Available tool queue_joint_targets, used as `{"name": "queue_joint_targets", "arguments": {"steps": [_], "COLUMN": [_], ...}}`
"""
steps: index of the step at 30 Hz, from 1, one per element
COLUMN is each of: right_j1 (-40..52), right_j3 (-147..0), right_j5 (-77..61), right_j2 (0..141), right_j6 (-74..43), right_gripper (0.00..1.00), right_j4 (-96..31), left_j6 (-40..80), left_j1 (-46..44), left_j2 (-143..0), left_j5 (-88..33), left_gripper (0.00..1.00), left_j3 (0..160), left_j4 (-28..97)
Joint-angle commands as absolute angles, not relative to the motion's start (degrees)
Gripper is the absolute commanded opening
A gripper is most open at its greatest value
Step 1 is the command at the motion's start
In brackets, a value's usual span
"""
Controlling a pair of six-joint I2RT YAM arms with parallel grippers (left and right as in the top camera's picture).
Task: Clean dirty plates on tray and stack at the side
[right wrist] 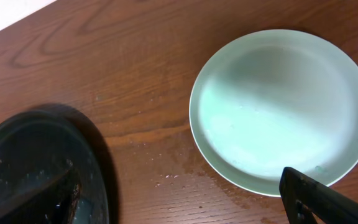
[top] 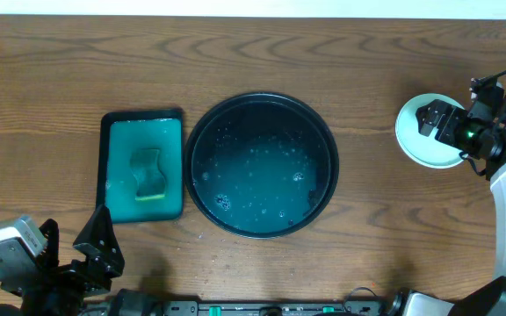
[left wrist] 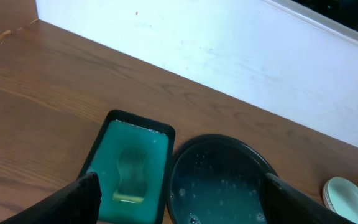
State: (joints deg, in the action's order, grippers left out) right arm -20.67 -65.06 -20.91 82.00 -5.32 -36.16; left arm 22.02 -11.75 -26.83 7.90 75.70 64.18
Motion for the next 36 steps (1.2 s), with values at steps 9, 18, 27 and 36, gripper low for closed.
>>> {"name": "queue_joint_targets", "arguments": {"steps": [9, 18, 27, 36], "right_j1": [-20.25, -20.25, -20.25, -20.25], "right_j3": [-66.0, -66.0, -66.0, -66.0], "right_j5": [-20.56, -20.56, -20.56, -20.56], "right_j2": [81.65, 81.65, 81.65, 81.65], "right_j6": [-4.19, -4.19, -4.19, -4.19], "right_gripper": [0.99, 0.99, 0.99, 0.99], "right_j4": [-36.23, -36.25, -36.23, -36.23], "left_j6": [21.21, 21.21, 21.19, 21.21], "left_j1": [-11.92, -11.92, -11.92, -8.95], "left_j2": [-26.74, -26.74, -26.74, -24.47], "left_j5": [8.62, 8.62, 8.64, 10.92], "left_gripper": [0.82, 0.82, 0.82, 0.82], "left_j3": [76.31, 76.31, 76.25, 75.94], "left_j4": [64.23, 64.23, 74.26, 76.27]}}
